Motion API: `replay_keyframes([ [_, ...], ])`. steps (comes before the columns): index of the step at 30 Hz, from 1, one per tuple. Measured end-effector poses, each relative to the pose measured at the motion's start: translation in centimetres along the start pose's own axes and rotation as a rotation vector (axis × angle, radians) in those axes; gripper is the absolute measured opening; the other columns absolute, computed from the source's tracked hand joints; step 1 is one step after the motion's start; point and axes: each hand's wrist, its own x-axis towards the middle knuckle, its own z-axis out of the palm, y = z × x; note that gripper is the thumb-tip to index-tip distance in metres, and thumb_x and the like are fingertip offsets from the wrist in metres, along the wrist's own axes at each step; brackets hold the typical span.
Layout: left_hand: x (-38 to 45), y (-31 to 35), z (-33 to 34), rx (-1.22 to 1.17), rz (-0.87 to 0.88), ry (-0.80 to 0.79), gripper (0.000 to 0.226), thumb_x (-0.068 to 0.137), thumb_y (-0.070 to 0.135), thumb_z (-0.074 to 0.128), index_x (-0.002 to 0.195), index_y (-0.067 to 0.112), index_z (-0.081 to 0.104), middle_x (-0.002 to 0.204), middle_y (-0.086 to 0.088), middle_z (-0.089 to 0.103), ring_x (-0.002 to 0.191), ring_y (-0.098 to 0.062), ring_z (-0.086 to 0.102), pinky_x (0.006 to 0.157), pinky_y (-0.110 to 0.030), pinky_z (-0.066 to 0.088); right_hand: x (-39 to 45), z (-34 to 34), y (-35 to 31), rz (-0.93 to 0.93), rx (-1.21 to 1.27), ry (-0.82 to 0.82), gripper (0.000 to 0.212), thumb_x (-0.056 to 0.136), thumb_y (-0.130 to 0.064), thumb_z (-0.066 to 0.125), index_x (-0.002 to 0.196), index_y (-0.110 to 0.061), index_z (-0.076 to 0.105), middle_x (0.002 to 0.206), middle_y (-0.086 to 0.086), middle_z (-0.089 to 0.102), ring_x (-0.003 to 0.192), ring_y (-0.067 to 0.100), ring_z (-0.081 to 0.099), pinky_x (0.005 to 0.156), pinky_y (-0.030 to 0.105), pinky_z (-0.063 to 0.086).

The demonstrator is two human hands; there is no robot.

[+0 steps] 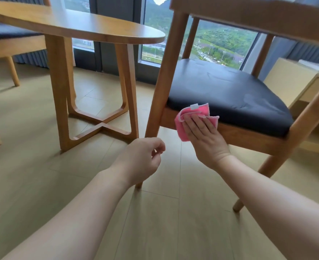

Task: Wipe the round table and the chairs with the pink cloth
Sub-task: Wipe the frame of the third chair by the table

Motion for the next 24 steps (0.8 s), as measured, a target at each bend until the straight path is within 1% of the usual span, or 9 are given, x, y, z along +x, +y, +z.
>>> replay_keyframes([
  [3,0.5,1.5,1.2,-0.008,0.026,-0.023,0.018,0.09,0.015,0.055,0.098,0.031,0.061,0.082,0.022,0.058,0.075,-0.001,0.059,0.063,-0.011,0.047,-3.6,0.0,2.8,-0.011,-0.051,-0.033,0.063,0.084,-0.007,0.024,0.146,-0.001,0.032,0.153,0.013,0.031,0.142,0.031,0.018,0.119,0.043,0.004],
  [6,0.8,3.3,3.1,-0.001,0.074,-0.069,0.018,0.09,0.014,0.055,0.101,0.025,0.064,0.089,0.014,0.063,0.081,-0.003,0.06,0.074,-0.021,0.054,-7.7,0.1,5.9,-0.012,-0.099,-0.065,0.063,0.086,-0.007,0.021,0.148,-0.002,0.025,0.156,0.012,0.02,0.145,0.032,0.016,0.119,0.045,0.003],
  [8,1.2,4.6,4.3,0.005,0.099,-0.094,0.018,0.09,0.014,0.056,0.101,0.026,0.064,0.091,0.014,0.064,0.083,-0.001,0.06,0.076,-0.02,0.053,-10.7,0.3,7.9,-0.006,-0.135,-0.075,0.064,0.087,-0.007,0.021,0.15,-0.003,0.017,0.159,0.011,0.012,0.148,0.03,0.008,0.12,0.045,0.002],
  [10,1.5,5.5,5.5,0.015,0.114,-0.115,0.018,0.09,0.015,0.056,0.099,0.028,0.064,0.09,0.016,0.062,0.083,0.0,0.058,0.073,-0.016,0.051,-13.7,0.4,9.8,0.015,-0.158,-0.07,0.064,0.088,-0.005,0.026,0.151,-0.004,0.013,0.16,0.009,0.009,0.149,0.028,0.0,0.12,0.046,0.004],
  [11,1.7,5.9,5.9,0.019,0.115,-0.127,0.018,0.09,0.015,0.056,0.099,0.028,0.064,0.09,0.017,0.062,0.083,0.001,0.058,0.073,-0.015,0.05,-15.1,0.5,10.6,0.027,-0.164,-0.067,0.066,0.087,-0.003,0.029,0.151,-0.004,0.013,0.159,0.009,0.01,0.148,0.028,0.001,0.12,0.048,0.006],
  [13,2.0,6.3,6.7,0.028,0.105,-0.159,0.018,0.09,0.016,0.056,0.099,0.028,0.064,0.09,0.016,0.062,0.084,0.0,0.058,0.076,-0.018,0.052,-17.3,0.7,11.9,0.044,-0.177,-0.083,0.071,0.087,-0.003,0.033,0.153,-0.004,0.009,0.16,0.01,0.006,0.148,0.03,0.006,0.119,0.049,0.009],
  [16,2.4,6.5,7.2,0.036,0.089,-0.175,0.017,0.09,0.016,0.056,0.098,0.028,0.065,0.091,0.015,0.063,0.084,-0.001,0.059,0.078,-0.022,0.053,-18.4,0.7,12.4,0.068,-0.169,-0.128,0.081,0.086,-0.005,0.044,0.153,-0.005,0.0,0.162,0.01,-0.006,0.148,0.032,0.003,0.12,0.05,0.007],
  [21,2.7,6.7,6.8,0.036,0.091,-0.2,0.018,0.09,0.016,0.058,0.094,0.034,0.062,0.088,0.018,0.063,0.082,0.0,0.059,0.072,-0.015,0.052,-18.5,0.3,11.8,0.138,-0.086,-0.133,0.094,0.083,-0.01,0.064,0.153,-0.004,0.002,0.161,0.011,-0.006,0.148,0.032,0.0,0.118,0.052,0.009],
  [24,2.2,5.8,5.4,0.049,0.07,-0.199,0.019,0.09,0.017,0.059,0.092,0.037,0.061,0.086,0.021,0.062,0.08,0.003,0.059,0.063,-0.008,0.047,-17.8,0.0,10.8,0.207,-0.033,-0.143,0.098,0.08,-0.006,0.068,0.152,-0.003,0.002,0.16,0.012,-0.001,0.148,0.029,-0.009,0.119,0.049,0.0],
])
